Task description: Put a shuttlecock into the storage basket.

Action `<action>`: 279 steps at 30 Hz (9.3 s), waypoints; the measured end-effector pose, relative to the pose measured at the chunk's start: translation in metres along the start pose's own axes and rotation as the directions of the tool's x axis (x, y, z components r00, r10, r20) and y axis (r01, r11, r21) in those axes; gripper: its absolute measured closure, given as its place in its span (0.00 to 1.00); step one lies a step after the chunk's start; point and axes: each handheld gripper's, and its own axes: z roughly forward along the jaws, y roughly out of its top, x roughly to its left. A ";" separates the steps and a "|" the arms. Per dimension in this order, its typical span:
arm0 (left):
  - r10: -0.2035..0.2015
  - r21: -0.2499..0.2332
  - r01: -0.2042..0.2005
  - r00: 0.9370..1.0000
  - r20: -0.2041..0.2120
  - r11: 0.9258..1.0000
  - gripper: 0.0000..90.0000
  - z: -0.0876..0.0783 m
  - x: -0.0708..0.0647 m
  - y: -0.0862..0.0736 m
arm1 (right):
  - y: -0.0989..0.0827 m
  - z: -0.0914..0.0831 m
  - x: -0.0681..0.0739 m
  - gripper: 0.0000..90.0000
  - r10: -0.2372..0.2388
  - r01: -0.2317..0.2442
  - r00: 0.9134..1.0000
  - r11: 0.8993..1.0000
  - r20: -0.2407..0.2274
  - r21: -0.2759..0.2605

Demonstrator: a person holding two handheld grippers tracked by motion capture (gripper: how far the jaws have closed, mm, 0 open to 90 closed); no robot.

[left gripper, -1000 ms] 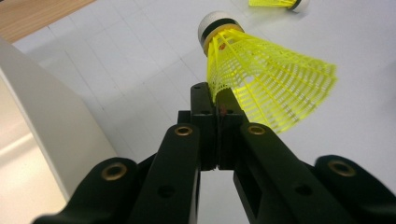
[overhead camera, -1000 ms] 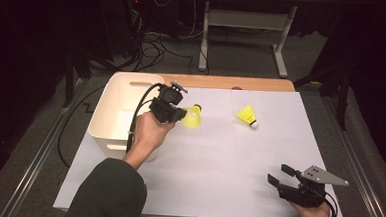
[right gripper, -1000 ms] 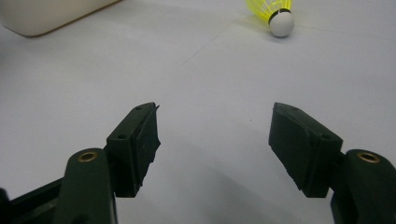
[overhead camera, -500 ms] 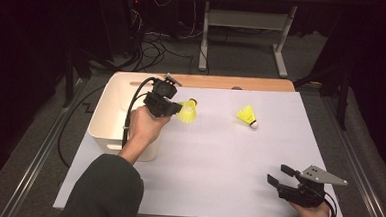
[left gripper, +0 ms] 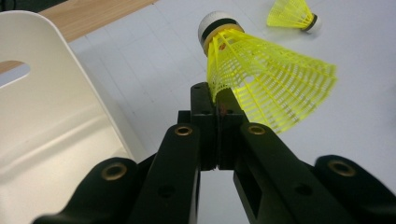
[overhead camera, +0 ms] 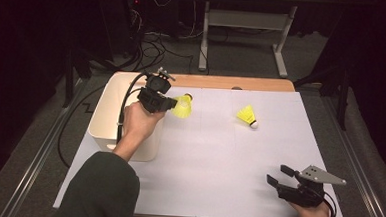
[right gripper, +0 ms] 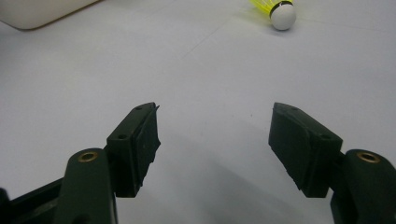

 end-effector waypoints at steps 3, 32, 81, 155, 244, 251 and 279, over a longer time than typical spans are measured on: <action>-0.014 0.003 0.014 1.000 -0.003 1.000 0.99 -0.001 0.005 0.000 | 0.000 0.000 0.000 0.37 0.001 -0.001 1.000 1.000 0.001 0.002; -0.060 -0.024 0.058 0.995 -0.076 0.998 0.99 -0.023 0.033 -0.010 | 0.000 0.001 0.001 0.37 0.001 -0.001 1.000 1.000 -0.006 0.005; -0.145 0.014 0.149 0.976 -0.162 0.989 0.99 -0.009 0.076 -0.042 | 0.000 0.002 0.001 0.37 -0.003 0.003 1.000 1.000 -0.006 0.008; -0.170 0.026 0.176 0.974 -0.151 0.984 0.50 0.005 0.080 -0.049 | 0.000 0.002 0.001 0.37 -0.007 0.007 1.000 1.000 -0.010 0.002; 0.004 -0.063 -0.002 1.000 0.021 0.998 0.47 0.010 0.004 -0.017 | 0.000 0.001 0.001 0.37 -0.006 0.006 1.000 1.000 -0.011 -0.003; 0.013 -0.068 -0.011 0.999 0.033 0.998 0.46 0.014 -0.002 -0.015 | 0.000 0.001 0.001 0.38 -0.006 0.006 1.000 1.000 -0.011 -0.003; 0.042 -0.069 -0.038 0.998 0.049 0.997 0.46 0.026 -0.018 -0.015 | 0.000 0.001 -0.001 0.38 0.006 -0.006 1.000 1.000 -0.007 -0.005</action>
